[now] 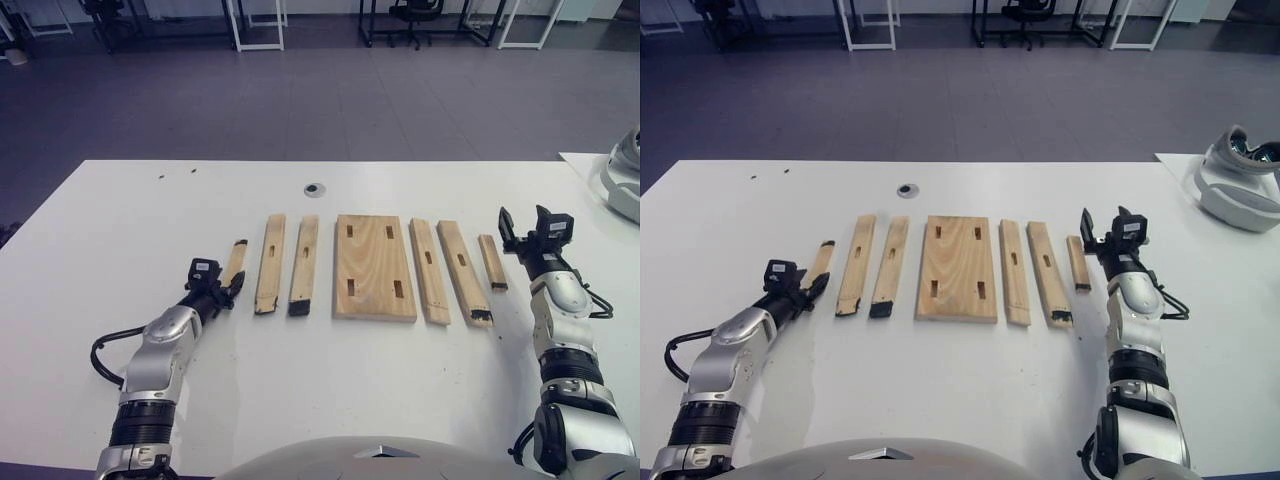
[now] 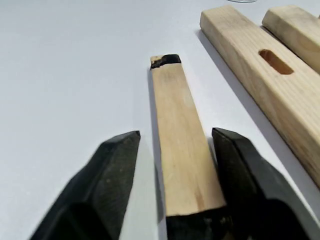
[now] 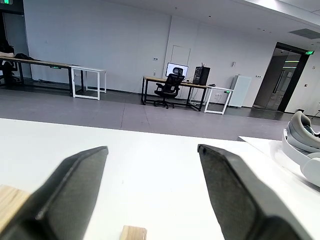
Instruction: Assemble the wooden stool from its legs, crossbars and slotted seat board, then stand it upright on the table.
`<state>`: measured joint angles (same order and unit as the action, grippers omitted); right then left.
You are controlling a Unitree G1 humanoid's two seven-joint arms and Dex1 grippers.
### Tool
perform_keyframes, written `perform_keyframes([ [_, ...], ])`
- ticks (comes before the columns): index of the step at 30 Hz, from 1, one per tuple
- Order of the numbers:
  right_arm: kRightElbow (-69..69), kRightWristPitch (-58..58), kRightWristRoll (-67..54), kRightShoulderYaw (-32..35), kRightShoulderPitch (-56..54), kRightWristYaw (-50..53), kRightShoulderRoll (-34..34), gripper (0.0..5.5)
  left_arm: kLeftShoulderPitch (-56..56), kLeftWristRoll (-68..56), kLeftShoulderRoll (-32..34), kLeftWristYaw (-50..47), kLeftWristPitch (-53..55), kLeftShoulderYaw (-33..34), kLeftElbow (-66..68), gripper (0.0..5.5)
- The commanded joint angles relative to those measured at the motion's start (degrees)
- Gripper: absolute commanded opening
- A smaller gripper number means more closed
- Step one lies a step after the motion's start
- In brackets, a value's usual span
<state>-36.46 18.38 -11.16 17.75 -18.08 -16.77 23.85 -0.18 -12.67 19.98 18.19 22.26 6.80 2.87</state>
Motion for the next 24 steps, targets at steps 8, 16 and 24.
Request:
perform_keyframes([
  [8, 12.1, -12.7, -10.0, -3.7, -1.3, -9.9, -3.8, 3.36, -2.1, -1.1, 0.6, 2.2, -6.5, 3.1, 3.3, 1.29],
  [16, 32.3, -44.7, -37.8, -7.1, -12.2, -9.3, -16.5, 3.36, -17.4, -4.1, -6.1, 10.7, -21.4, -5.2, -4.8, 1.29],
  [24, 35.2, -52.8, -45.5, -7.1, -15.1, -3.9, -24.5, 3.36, -23.5, 1.0, -8.5, 14.1, -27.3, -13.1, -2.8, 1.29],
])
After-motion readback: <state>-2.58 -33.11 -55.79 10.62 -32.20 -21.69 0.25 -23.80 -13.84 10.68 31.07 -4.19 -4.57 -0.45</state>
